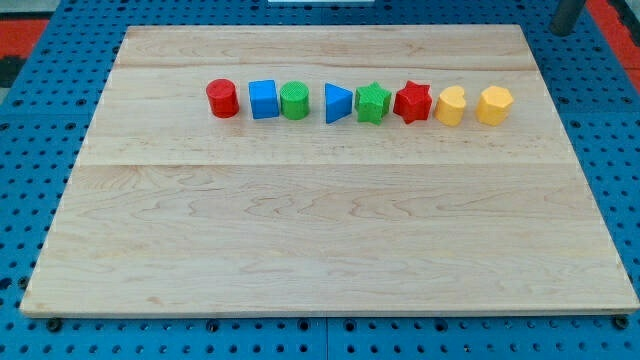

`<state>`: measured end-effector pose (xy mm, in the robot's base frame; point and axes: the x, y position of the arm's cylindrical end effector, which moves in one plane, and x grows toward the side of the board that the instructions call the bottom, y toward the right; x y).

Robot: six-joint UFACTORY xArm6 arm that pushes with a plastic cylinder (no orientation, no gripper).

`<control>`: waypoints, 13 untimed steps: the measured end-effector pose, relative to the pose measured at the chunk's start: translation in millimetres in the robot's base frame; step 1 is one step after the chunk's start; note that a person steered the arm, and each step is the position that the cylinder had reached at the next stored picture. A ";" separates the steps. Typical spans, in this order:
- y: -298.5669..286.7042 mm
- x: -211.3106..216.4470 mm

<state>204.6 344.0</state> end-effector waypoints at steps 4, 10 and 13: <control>-0.2 7.6; -1.7 113.7; -61.0 177.3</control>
<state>381.9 283.0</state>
